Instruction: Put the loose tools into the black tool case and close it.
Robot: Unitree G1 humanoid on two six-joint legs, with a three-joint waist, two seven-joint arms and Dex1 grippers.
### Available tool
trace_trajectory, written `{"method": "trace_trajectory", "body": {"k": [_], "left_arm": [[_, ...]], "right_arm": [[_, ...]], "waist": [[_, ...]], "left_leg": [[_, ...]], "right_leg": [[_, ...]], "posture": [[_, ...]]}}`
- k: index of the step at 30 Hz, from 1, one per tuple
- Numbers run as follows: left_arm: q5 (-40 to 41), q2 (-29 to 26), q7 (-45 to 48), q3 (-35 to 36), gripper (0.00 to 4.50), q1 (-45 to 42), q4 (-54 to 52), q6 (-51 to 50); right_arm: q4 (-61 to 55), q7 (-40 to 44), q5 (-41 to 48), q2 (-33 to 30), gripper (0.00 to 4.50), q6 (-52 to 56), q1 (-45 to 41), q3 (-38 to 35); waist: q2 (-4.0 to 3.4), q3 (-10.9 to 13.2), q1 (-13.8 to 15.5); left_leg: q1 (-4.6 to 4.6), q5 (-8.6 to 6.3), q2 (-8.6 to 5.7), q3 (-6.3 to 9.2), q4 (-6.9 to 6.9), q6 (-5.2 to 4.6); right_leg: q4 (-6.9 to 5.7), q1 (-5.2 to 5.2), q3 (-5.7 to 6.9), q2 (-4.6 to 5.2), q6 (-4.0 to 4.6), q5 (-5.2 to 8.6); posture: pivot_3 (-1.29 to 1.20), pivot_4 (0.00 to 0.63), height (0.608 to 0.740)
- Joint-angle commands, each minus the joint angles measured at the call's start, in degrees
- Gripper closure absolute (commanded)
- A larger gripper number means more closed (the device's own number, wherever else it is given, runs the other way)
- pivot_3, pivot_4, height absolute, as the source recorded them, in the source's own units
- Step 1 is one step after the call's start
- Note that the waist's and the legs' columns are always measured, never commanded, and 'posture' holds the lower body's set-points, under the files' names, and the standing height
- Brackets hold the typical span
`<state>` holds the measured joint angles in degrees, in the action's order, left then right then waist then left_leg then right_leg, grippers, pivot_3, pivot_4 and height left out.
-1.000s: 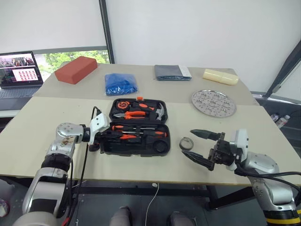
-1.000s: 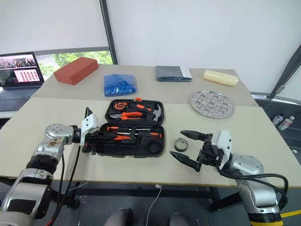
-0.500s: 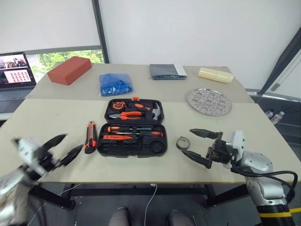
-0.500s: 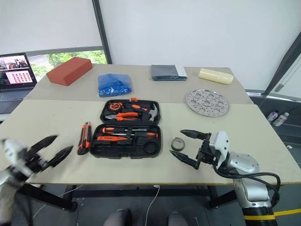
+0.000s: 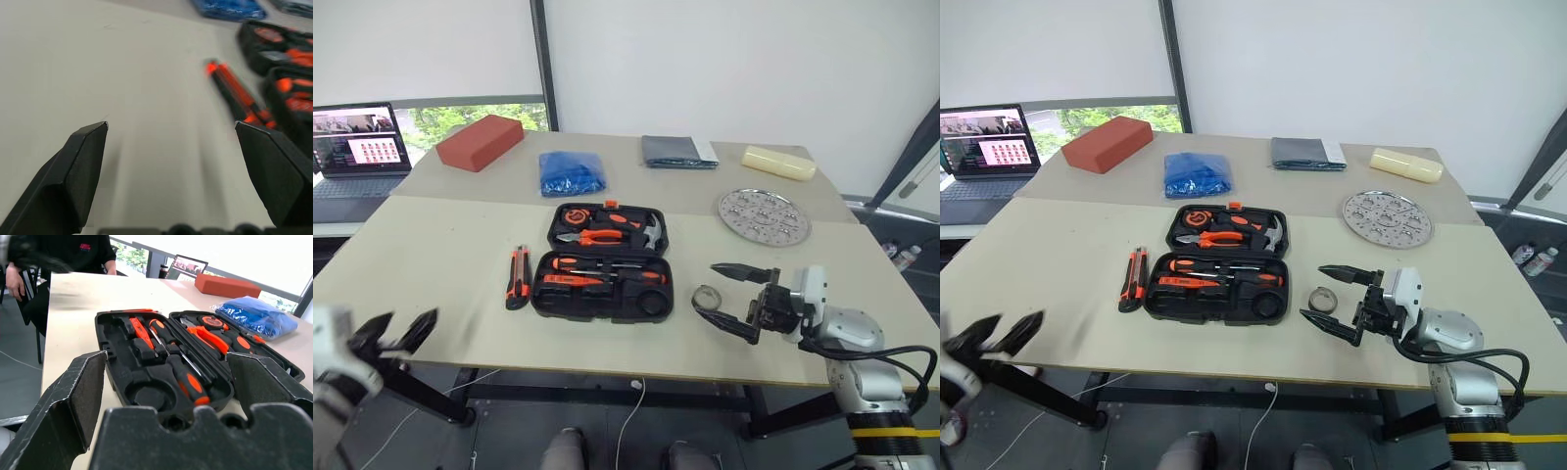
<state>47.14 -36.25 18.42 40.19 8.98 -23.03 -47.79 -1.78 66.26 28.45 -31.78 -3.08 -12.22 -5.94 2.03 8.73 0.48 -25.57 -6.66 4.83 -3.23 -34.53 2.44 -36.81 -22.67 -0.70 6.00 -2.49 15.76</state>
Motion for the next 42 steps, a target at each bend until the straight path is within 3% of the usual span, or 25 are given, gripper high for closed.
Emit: {"method": "trace_trajectory", "body": {"k": [1, 7, 21, 24, 29, 31, 36, 40, 42], "left_arm": [[3.4, -1.0, -7.8, -5.0, 0.04, -7.3, -1.8, -10.2], [-4.0, -1.9, -10.4, -17.1, 0.04, -14.5, 1.6, -12.8], [-13.2, 3.1, -6.4, -26.4, 0.04, -24.1, 14.0, -7.5], [-15.2, 4.3, -5.1, -26.9, 0.81, -26.0, 18.2, -5.0], [-17.7, 4.9, -2.4, -26.7, 2.59, -28.1, 23.9, -1.0], [-19.1, 3.9, -0.6, -26.1, 2.75, -28.0, 26.0, 2.5], [-19.6, -1.3, 13.0, -21.9, 2.75, -25.7, 29.5, 17.9], [-18.0, -8.5, 38.0, -22.5, 2.75, -24.8, 31.4, 34.4], [-19.8, -12.9, 51.0, -27.7, 2.75, -26.3, 31.9, 40.0]], "right_arm": [[-2.7, 0.0, 1.8, -0.4, 0.0, 1.1, -1.6, -0.4], [-4.9, -0.7, 2.1, -0.5, 0.0, 2.4, -1.7, -0.4], [-8.0, -3.2, 2.5, -0.5, 0.0, 3.3, -0.3, -0.8], [-8.0, -3.3, 2.6, -0.4, 0.0, 3.6, -0.7, -0.6], [-8.2, -3.4, 2.9, -0.4, 0.0, 4.1, -0.5, -0.5], [-8.4, -3.3, 3.0, -0.6, 0.0, 4.4, -0.2, -0.4], [-9.2, -3.7, 3.0, -1.0, 0.0, 5.0, 0.9, -1.0], [-9.9, -3.9, 3.3, -2.1, 0.0, 5.3, 2.1, -2.1], [-9.9, -4.1, 3.7, -3.1, 0.0, 5.7, 2.5, -3.1]], "waist": [[0.04, 0.0, 0.0], [0.1, 0.0, -0.5], [0.13, 0.1, 0.5], [0.12, 0.1, 0.8], [0.11, 0.1, 0.8], [0.11, 0.1, 0.8], [0.13, 0.1, 0.1], [0.25, 0.1, -0.3], [0.22, 0.2, 0.0]], "left_leg": [[0.0, 0.0, 0.0, 0.01, 0.0, -0.01], [-0.04, -0.01, 0.1, 0.15, 0.2, -0.17], [0.07, -0.13, 0.11, 0.17, 0.25, 0.07], [0.09, -0.13, 0.06, 0.17, 0.21, 0.08], [0.09, -0.13, 0.07, 0.18, 0.03, 0.08], [0.09, -0.13, 0.07, 0.2, 0.03, 0.08], [0.04, -0.13, 0.1, 0.2, 0.05, 0.08], [-0.08, -0.13, 0.13, 0.16, 0.22, 0.08], [-0.31, -0.13, 0.13, 0.14, 0.25, 0.08]], "right_leg": [[-0.01, 0.03, 0.02, -0.02, -0.04, -0.02], [-0.01, 0.22, -0.19, -0.5, -0.07, -0.27], [0.02, 0.12, -0.16, -0.52, 0.08, -0.15], [0.03, 0.1, -0.16, -0.48, 0.2, -0.01], [0.04, 0.22, -0.18, -0.48, 0.06, -0.03], [0.04, 0.23, -0.17, -0.48, 0.06, -0.03], [0.02, 0.34, -0.18, -0.5, 0.13, -0.08], [0.05, 0.1, -0.19, -0.52, 0.37, -0.22], [0.07, -0.15, -0.18, -0.5, 0.37, -0.22]], "posture": [[0.0, 0.15, 0.74], [0.0, 0.15, 0.74], [0.0, 0.15, 0.74], [0.0, 0.15, 0.74], [0.0, 0.15, 0.74], [0.0, 0.15, 0.74], [0.0, 0.15, 0.74], [0.0, 0.15, 0.74], [0.0, 0.15, 0.74]]}}
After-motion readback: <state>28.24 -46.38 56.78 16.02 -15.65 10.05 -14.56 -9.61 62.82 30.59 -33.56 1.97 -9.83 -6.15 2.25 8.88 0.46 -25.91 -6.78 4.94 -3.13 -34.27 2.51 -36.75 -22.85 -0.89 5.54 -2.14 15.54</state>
